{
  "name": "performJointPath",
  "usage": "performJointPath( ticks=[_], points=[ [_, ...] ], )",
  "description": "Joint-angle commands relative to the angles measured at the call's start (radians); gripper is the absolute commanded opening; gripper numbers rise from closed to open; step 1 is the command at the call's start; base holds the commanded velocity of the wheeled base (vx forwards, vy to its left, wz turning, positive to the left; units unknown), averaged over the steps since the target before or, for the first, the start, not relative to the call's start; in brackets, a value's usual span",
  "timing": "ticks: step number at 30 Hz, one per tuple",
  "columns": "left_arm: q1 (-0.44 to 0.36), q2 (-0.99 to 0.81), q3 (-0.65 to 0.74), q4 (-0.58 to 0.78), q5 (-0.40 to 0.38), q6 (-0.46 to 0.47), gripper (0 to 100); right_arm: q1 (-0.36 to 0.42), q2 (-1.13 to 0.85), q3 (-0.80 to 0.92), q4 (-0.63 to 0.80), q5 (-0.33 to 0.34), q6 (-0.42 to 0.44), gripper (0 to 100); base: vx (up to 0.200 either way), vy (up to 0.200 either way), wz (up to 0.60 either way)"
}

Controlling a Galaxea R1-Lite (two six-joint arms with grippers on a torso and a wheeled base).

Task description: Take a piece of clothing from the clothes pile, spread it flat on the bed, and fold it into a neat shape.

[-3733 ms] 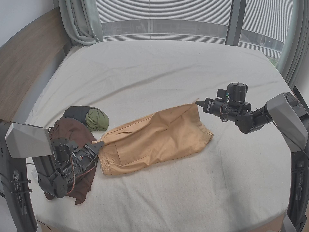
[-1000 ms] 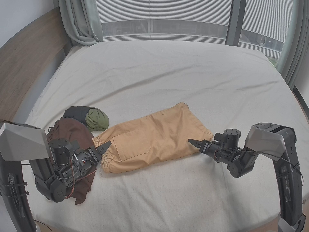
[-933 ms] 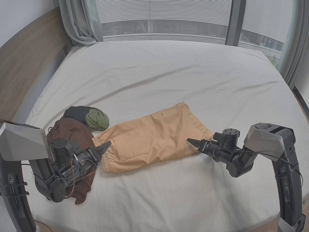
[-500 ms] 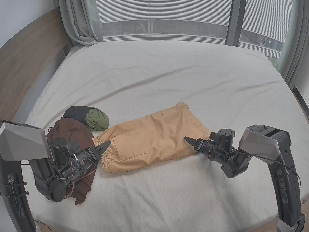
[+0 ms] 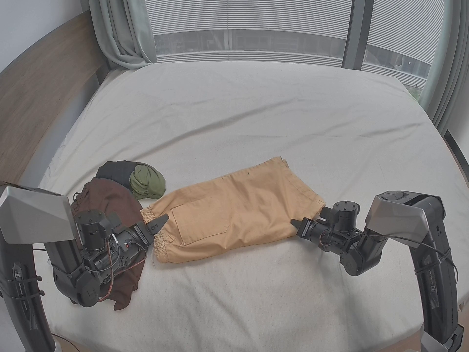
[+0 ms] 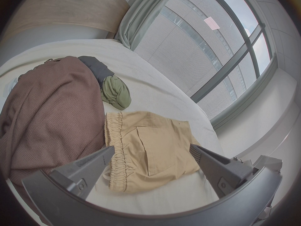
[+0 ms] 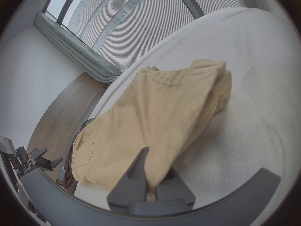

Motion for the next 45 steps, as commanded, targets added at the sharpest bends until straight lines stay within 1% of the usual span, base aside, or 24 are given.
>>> performJointPath(
  ticks=[1, 4, 7, 9, 12, 18, 26, 29, 33, 35, 44, 45],
  points=[
    [0.000, 0.009, -0.001, -0.001, 0.000, -0.001, 100, -0.005, -0.061, 0.066, -0.007, -0.004, -0.021, 0, 0.000, 0.000, 0.00],
    [0.000, 0.015, -0.001, -0.001, 0.000, -0.003, 100, -0.005, -0.095, 0.117, -0.008, -0.017, -0.036, 0, 0.000, 0.000, 0.00],
    [0.000, 0.017, -0.001, -0.001, 0.000, -0.003, 100, -0.003, -0.110, 0.175, -0.039, -0.043, -0.057, 0, 0.000, 0.000, 0.00],
    [0.000, 0.017, 0.000, -0.001, 0.000, -0.003, 100, -0.005, -0.115, 0.215, -0.056, -0.050, -0.087, 0, 0.000, 0.000, 0.00],
    [0.000, 0.020, -0.003, -0.001, 0.000, -0.003, 100, -0.008, -0.129, 0.282, -0.065, -0.082, -0.117, 0, 0.000, 0.000, 0.00],
    [0.000, 0.023, -0.001, -0.001, -0.002, -0.003, 100, -0.021, -0.146, 0.413, -0.143, -0.089, -0.156, 0, 0.000, 0.000, 0.00],
    [-0.011, 0.023, 0.008, -0.001, -0.008, -0.004, 100, -0.058, -0.164, 0.556, -0.240, -0.089, -0.159, 0, 0.000, 0.000, 0.00],
    [-0.012, 0.023, 0.009, -0.001, -0.022, -0.004, 100, -0.066, -0.176, 0.615, -0.263, -0.089, -0.160, 0, 0.000, 0.000, 0.00],
    [-0.014, 0.017, 0.009, -0.001, -0.049, -0.050, 100, -0.077, -0.184, 0.684, -0.303, -0.089, -0.160, 0, 0.000, 0.000, 0.00],
    [-0.015, 0.014, 0.008, -0.001, -0.058, -0.070, 100, -0.078, -0.184, 0.701, -0.303, -0.088, -0.157, 0, 0.000, 0.000, 0.00],
    [-0.026, 0.009, 0.008, -0.001, -0.065, -0.067, 100, -0.081, -0.181, 0.704, -0.304, -0.085, -0.150, 0, 0.000, 0.000, 0.00],
    [-0.026, 0.006, 0.006, -0.001, -0.065, -0.067, 100, -0.080, -0.178, 0.704, -0.304, -0.085, -0.150, 100, 0.000, 0.000, 0.00]
  ],
)
